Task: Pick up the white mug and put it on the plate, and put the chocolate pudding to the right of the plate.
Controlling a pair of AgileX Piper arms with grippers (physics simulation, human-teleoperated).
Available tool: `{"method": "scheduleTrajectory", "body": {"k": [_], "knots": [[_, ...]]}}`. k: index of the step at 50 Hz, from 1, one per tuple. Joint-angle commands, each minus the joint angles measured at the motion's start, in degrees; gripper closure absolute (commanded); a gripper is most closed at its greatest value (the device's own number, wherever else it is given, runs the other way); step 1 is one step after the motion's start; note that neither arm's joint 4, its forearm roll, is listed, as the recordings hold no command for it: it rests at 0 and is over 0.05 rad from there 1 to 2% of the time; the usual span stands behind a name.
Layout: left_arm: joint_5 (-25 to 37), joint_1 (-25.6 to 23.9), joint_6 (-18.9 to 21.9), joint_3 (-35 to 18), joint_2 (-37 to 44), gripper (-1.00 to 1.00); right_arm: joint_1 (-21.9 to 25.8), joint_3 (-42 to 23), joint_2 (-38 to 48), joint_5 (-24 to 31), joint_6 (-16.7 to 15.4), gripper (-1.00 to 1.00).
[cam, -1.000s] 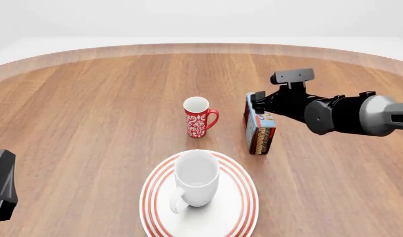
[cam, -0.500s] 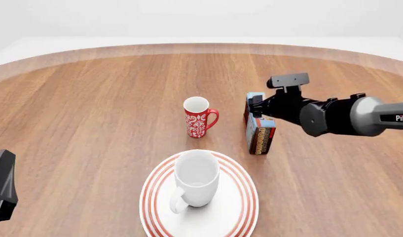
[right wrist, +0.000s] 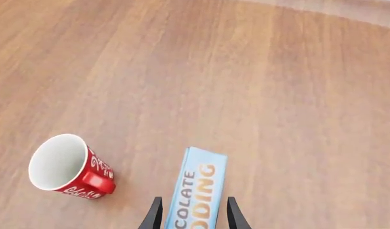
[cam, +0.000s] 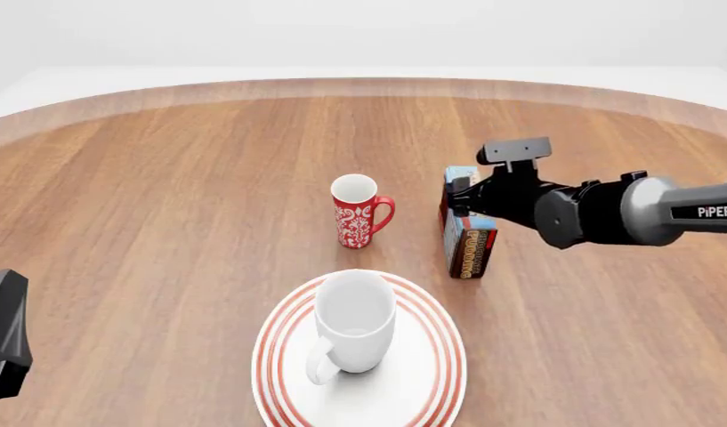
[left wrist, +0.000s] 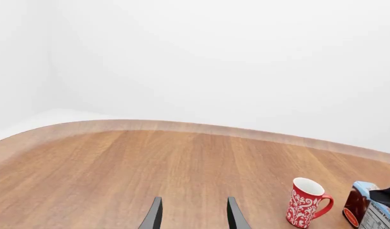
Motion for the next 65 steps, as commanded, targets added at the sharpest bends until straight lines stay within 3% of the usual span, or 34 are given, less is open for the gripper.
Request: {"method": "scheduleTrajectory", "body": {"k": [1, 65], "knots": [[-0.01, 0.02, 0.0, 0.0, 0.0, -1.0, 0.06, -0.31, 0.77, -0.03, -0.03, -1.0], [-0.01, -0.06, 0.03, 0.0, 0.0, -1.0, -0.6, -1.17, 5.04, -1.44, -0.04, -1.0]]}}
